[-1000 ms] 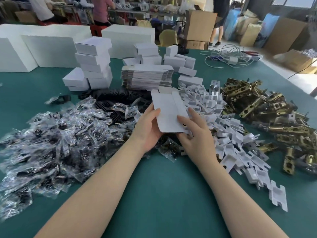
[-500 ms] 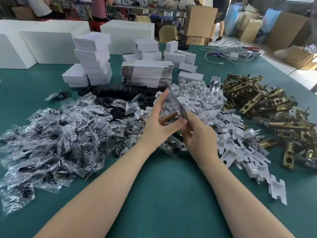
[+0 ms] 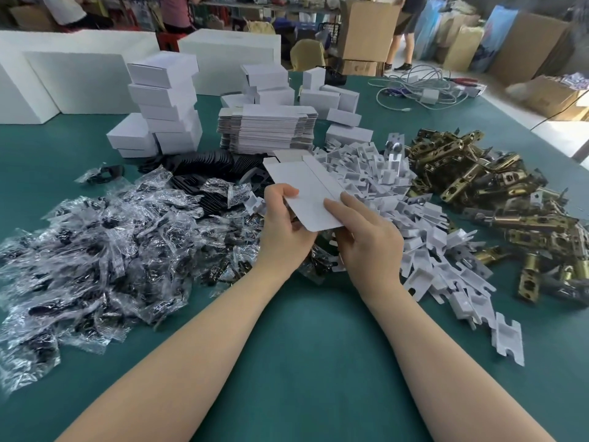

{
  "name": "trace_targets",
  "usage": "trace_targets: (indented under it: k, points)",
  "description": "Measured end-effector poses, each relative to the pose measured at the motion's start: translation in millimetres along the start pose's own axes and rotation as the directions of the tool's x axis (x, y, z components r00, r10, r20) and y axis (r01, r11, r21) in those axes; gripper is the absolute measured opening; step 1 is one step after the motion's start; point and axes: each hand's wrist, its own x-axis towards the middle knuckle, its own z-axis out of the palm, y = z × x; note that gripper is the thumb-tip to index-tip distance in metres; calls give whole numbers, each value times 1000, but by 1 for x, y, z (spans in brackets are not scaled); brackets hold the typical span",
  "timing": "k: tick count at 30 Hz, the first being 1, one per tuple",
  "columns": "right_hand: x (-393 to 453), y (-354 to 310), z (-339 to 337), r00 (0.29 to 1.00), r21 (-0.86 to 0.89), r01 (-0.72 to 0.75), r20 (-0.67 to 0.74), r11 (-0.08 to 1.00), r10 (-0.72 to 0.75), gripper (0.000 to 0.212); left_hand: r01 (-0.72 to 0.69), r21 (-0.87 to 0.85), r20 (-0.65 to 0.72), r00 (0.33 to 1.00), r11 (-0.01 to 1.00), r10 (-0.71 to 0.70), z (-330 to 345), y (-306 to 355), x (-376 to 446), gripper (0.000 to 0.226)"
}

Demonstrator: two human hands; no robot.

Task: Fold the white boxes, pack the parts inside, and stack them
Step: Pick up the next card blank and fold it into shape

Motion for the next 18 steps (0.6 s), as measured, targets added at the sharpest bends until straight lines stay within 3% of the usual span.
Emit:
trace_targets:
  k: [6,18]
  points:
    - [-1,2,-1,999,-34,11,-44,999,-12,26,-18,-32,98,995,999,21,4,2,-2,53]
    - [-1,3,2,993,-6,76,-95,997,-76,17,6,-28,51,999,1000,-5,6,0,-2,49]
